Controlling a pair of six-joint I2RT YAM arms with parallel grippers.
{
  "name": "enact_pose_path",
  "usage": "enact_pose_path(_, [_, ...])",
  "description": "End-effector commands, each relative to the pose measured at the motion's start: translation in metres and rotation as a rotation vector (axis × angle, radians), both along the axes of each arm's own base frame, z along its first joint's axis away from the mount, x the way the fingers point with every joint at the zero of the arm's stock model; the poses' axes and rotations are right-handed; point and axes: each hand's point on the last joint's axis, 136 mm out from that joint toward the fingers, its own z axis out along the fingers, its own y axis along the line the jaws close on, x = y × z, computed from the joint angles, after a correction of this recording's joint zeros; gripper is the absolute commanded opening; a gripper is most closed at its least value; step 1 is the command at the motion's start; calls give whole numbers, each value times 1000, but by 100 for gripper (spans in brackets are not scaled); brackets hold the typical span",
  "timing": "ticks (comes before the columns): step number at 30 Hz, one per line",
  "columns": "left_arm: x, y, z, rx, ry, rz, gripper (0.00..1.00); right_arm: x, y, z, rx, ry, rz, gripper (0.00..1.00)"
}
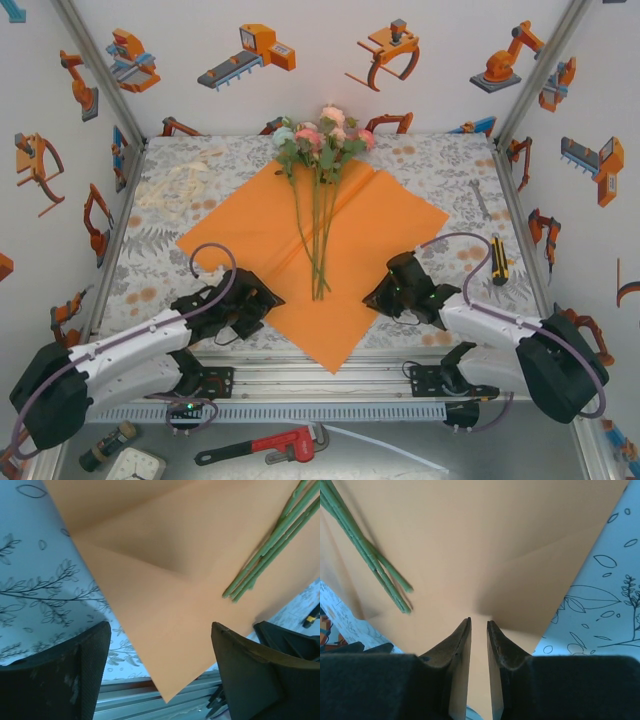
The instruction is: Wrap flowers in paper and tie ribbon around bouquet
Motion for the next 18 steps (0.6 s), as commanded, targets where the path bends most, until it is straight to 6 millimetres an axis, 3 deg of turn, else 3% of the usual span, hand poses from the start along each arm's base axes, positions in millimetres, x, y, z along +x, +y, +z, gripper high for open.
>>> enact_pose_path(1, [-9,9,-25,64,64,10,70,5,1,7,11,-23,-22,24])
enact_pose_path(12, [3,2,-10,19,14,33,39,10,-9,34,-143,-96,94,46])
enact_pose_path(18, [12,-8,-3,-7,-5,29,20,-3,-24,29,-210,-49,118,51])
